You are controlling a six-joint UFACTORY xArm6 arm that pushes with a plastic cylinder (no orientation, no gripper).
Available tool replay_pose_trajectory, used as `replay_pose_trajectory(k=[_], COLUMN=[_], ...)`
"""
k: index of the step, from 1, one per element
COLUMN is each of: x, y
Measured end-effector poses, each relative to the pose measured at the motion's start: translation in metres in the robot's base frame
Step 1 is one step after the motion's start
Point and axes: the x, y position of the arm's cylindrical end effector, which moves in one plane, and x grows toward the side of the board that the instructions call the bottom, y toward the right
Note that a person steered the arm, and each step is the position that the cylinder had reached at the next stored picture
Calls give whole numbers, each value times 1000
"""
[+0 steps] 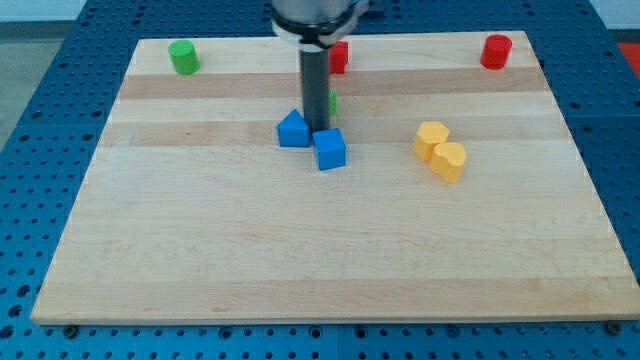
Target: Move the blue triangle towards the center left
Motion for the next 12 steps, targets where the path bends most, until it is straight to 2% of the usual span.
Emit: replay_pose_trajectory(k=[1,3,7,9,12], x=[4,31,37,72,68], y=[-34,-54,-133,-136,-171])
